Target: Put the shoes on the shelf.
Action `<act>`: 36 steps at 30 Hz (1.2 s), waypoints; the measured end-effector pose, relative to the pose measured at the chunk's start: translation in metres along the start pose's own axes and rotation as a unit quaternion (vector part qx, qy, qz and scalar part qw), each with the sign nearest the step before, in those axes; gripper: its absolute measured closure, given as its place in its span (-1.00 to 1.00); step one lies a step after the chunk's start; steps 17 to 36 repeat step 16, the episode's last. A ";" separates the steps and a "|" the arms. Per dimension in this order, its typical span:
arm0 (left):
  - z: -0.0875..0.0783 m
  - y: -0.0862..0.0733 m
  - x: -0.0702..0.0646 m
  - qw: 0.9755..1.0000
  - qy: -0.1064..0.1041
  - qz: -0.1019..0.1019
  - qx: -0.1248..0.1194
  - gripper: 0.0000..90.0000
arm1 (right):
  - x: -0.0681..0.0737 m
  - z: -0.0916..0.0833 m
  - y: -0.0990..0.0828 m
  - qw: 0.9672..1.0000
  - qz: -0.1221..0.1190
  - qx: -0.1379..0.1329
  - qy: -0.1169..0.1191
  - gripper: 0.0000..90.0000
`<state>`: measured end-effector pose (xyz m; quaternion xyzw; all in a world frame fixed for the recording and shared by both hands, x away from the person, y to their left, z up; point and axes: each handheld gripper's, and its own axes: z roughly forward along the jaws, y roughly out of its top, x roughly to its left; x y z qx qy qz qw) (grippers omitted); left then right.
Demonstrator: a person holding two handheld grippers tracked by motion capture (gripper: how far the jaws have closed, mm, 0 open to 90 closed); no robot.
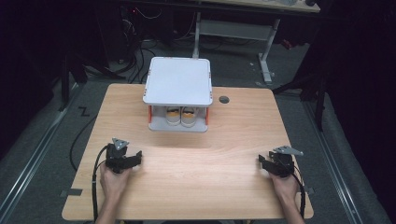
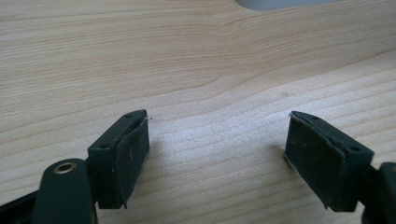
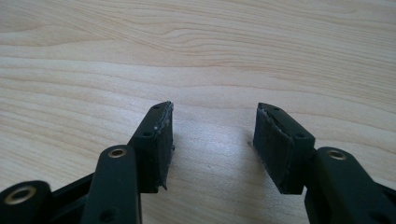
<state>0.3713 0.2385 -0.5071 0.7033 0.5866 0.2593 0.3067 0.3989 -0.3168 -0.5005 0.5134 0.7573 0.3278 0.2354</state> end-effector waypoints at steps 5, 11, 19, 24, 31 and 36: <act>0.000 0.000 0.000 1.000 -0.001 0.001 -0.001 -0.51 | 0.000 0.000 0.000 1.000 0.000 0.001 0.002 0.00; 0.000 0.000 0.000 1.000 -0.003 0.001 -0.001 -0.51 | 0.000 0.001 0.000 1.000 -0.003 0.002 0.003 -0.07; 0.000 0.000 -0.001 1.000 -0.003 0.001 0.000 -0.52 | 0.001 0.001 0.000 1.000 -0.004 0.003 0.004 -0.11; 0.000 0.000 -0.001 1.000 -0.003 0.001 0.000 -0.52 | 0.001 0.001 0.000 1.000 -0.004 0.003 0.004 -0.11; 0.000 0.000 -0.001 1.000 -0.003 0.001 0.000 -0.52 | 0.001 0.001 0.000 1.000 -0.004 0.003 0.004 -0.11; 0.000 0.000 -0.001 1.000 -0.003 0.001 0.000 -0.52 | 0.001 0.001 0.000 1.000 -0.004 0.003 0.004 -0.11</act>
